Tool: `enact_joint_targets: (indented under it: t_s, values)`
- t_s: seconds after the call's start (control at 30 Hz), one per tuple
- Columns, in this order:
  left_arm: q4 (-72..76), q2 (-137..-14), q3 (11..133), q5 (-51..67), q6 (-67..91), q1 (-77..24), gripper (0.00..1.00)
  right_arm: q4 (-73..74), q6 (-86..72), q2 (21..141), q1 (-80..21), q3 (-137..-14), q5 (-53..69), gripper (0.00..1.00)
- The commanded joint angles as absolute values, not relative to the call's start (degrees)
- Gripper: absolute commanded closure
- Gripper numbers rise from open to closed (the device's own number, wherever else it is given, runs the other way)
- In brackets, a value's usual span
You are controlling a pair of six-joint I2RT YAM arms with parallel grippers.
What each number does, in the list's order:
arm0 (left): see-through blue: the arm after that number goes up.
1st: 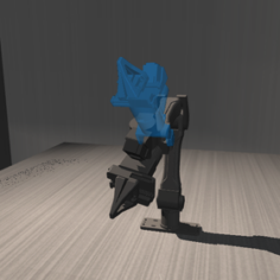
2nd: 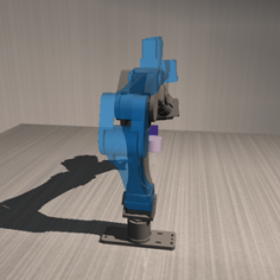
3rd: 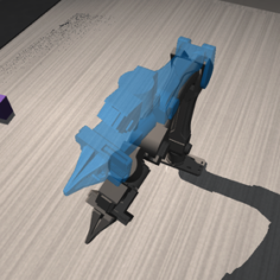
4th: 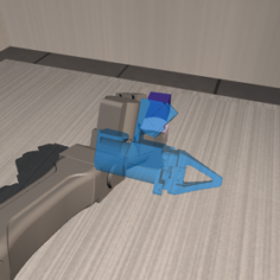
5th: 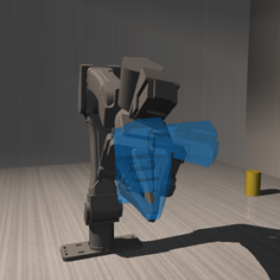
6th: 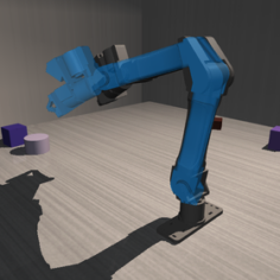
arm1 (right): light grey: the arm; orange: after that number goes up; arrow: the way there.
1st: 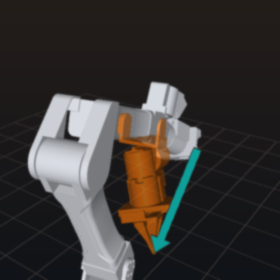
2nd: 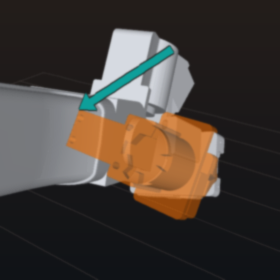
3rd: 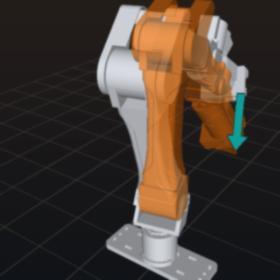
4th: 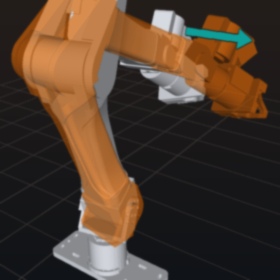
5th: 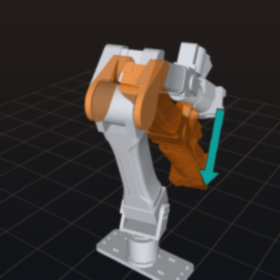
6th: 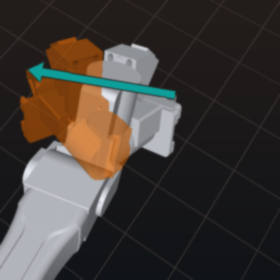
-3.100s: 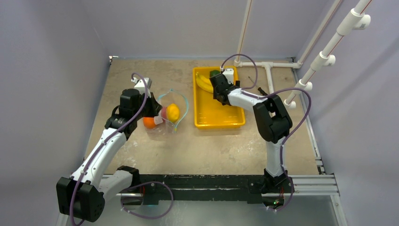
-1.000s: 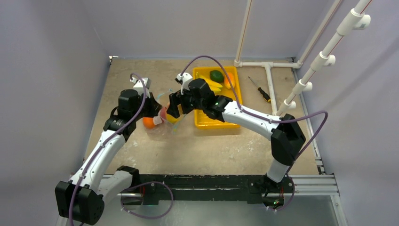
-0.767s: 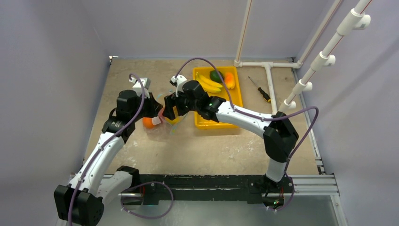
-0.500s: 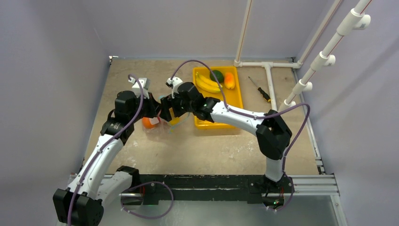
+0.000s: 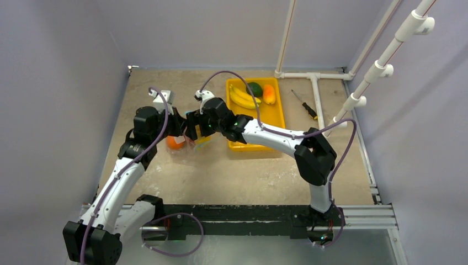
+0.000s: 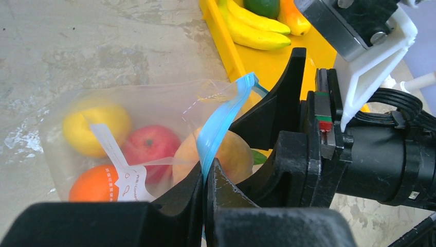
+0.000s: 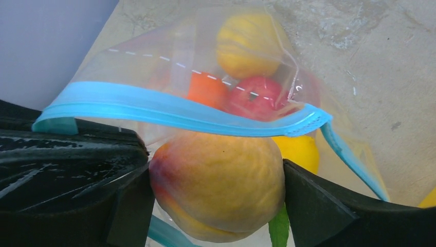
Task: Place the food in the zip-top bag and seal the zipper
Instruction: Place the fake fruit in the zipper food storage bag, then adjust the zipper food storage bag at the center of the board.
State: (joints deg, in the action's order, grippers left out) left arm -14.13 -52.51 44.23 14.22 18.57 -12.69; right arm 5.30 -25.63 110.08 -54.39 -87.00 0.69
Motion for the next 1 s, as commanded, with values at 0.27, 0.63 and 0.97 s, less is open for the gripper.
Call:
enact_joint_targets:
  t_s: [0.27, 0.63, 0.97]
  values:
    - [-11.8, -51.9, 44.3, 19.7, 19.1, -13.6, 1.00, 1.2, -31.1, 109.2, -54.6, -90.3, -6.3, 0.01]
    - [-12.0, -52.5, 44.4, 19.3, 19.1, -13.6, 1.00, 0.8, -31.4, 101.5, -54.5, -87.4, -11.2, 0.01]
    - [-11.9, -52.8, 44.3, 19.3, 19.3, -13.6, 1.00, 4.0, -31.2, 96.0, -54.5, -87.4, -16.8, 0.02]
